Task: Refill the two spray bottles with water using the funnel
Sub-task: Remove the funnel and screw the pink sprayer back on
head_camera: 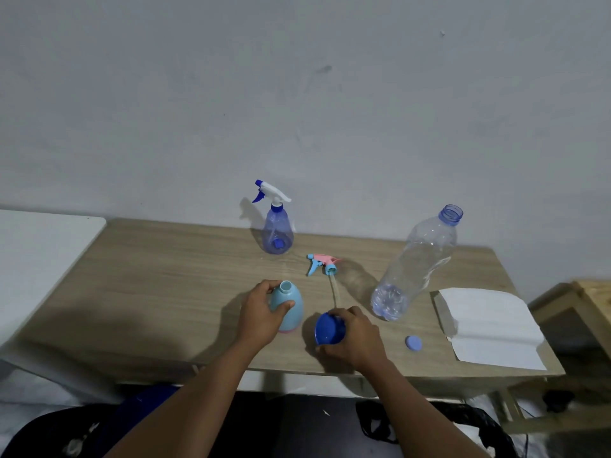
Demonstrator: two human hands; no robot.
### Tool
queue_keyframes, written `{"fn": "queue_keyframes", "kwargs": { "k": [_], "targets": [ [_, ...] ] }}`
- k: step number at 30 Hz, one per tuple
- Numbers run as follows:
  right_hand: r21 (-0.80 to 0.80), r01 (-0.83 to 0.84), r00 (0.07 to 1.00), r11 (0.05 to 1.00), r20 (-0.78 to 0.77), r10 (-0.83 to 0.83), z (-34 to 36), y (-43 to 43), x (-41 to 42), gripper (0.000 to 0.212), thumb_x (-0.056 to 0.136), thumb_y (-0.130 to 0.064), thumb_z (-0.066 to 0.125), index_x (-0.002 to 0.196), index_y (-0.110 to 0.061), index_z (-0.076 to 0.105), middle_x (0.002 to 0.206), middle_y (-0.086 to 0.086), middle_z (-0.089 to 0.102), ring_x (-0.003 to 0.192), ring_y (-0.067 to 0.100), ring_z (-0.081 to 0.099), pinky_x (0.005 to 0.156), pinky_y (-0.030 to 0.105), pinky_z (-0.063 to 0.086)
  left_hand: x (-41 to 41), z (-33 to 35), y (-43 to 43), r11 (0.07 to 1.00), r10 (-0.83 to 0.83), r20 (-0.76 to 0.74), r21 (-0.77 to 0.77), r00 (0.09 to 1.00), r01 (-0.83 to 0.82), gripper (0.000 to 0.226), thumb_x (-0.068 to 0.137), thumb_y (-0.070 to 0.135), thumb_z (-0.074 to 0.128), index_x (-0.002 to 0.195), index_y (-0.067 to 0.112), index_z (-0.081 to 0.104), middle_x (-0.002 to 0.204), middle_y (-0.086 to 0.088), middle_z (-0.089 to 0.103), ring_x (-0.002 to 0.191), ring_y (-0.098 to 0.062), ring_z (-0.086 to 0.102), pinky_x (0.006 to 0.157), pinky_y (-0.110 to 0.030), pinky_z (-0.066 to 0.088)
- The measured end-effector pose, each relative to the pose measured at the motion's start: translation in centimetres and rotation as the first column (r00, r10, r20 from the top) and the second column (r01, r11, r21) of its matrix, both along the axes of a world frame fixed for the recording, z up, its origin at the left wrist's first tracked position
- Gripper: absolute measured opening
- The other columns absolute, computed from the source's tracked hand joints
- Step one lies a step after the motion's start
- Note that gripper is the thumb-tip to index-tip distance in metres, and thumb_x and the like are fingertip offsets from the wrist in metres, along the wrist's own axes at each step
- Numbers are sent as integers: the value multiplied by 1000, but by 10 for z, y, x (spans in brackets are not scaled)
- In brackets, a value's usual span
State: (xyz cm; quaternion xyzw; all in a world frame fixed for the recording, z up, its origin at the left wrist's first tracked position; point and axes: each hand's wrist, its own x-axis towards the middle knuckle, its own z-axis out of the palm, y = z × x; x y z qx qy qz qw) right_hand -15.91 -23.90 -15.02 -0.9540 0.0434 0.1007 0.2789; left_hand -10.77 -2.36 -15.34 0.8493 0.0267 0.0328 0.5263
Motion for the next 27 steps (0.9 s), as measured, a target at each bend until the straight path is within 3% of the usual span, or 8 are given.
{"fn": "queue_keyframes", "kwargs": {
  "k": [7, 11, 14, 18, 21, 23, 25, 27],
  "targets": [
    [-1, -37, 997, 999, -62, 37, -15, 8, 3, 106, 59, -51, 84, 146, -33, 26, 132, -6, 51, 120, 18, 47, 106, 42, 39, 1, -2, 1, 999, -18, -32, -28, 999, 17, 45, 74, 25, 85, 113, 28, 62, 113, 10, 66, 107, -10, 60, 89, -43, 56],
    [-19, -62, 998, 998, -29, 61, -24, 10, 0, 109, 57, -55, 84, 146, -32, 25, 137, -8, 49, 123, 16, 44, 106, 39, 36, 2, -4, 2, 999, -24, -22, -45, 999, 23, 45, 74, 27, 85, 111, 32, 62, 111, 14, 65, 107, -9, 60, 90, -44, 56],
    [86, -28, 1000, 996, 4, 28, -19, 5, -3, 110, 51, -68, 83, 143, -34, 32, 134, -13, 44, 120, 11, 42, 104, 35, 35, 2, -6, 2, 999, -12, -8, -53, 1000, 12, 45, 72, 27, 85, 109, 35, 61, 109, 17, 65, 106, -8, 61, 89, -45, 56],
    [287, 81, 983, 954, 137, -124, -11, -3, 16, 83, 70, -79, 64, 135, -31, 44, 127, -13, 50, 110, 8, 51, 92, 32, 47, 2, -9, 1, 998, -9, 17, -59, 1000, 10, 44, 73, 24, 85, 109, 33, 62, 110, 14, 66, 105, -7, 62, 89, -44, 56],
    [328, 217, 948, 919, 152, -278, -7, -3, 60, 51, 92, -54, 58, 126, -16, 58, 118, 2, 60, 104, 17, 59, 90, 38, 52, 2, -11, 2, 998, -1, 15, -65, 1000, 2, 45, 72, 24, 86, 111, 31, 63, 110, 15, 66, 105, -5, 62, 89, -42, 56],
    [289, 267, 947, 919, 100, -306, -11, -5, 92, 31, 97, -30, 58, 118, -8, 64, 106, 6, 66, 98, 23, 63, 81, 34, 50, 1, -11, 2, 998, 5, 12, -66, 1000, -4, 45, 72, 24, 86, 110, 33, 62, 109, 19, 65, 105, -2, 61, 89, -41, 56],
    [272, 302, 944, 913, 46, -326, -16, -5, 119, 25, 98, -23, 56, 114, -7, 66, 100, 8, 68, 87, 21, 62, 72, 28, 42, 1, -9, 2, 998, 8, 11, -64, 1000, -7, 45, 72, 22, 86, 109, 33, 62, 107, 23, 64, 103, 3, 60, 89, -39, 55],
    [251, 313, 947, 916, -4, -322, -25, -6, 140, 30, 99, -28, 54, 113, -7, 69, 99, 11, 70, 85, 23, 62, 71, 29, 43, 1, -9, 1, 998, 9, 4, -65, 1000, -8, 44, 73, 21, 85, 108, 31, 62, 107, 24, 64, 103, 6, 59, 89, -36, 55]
  ]
}}
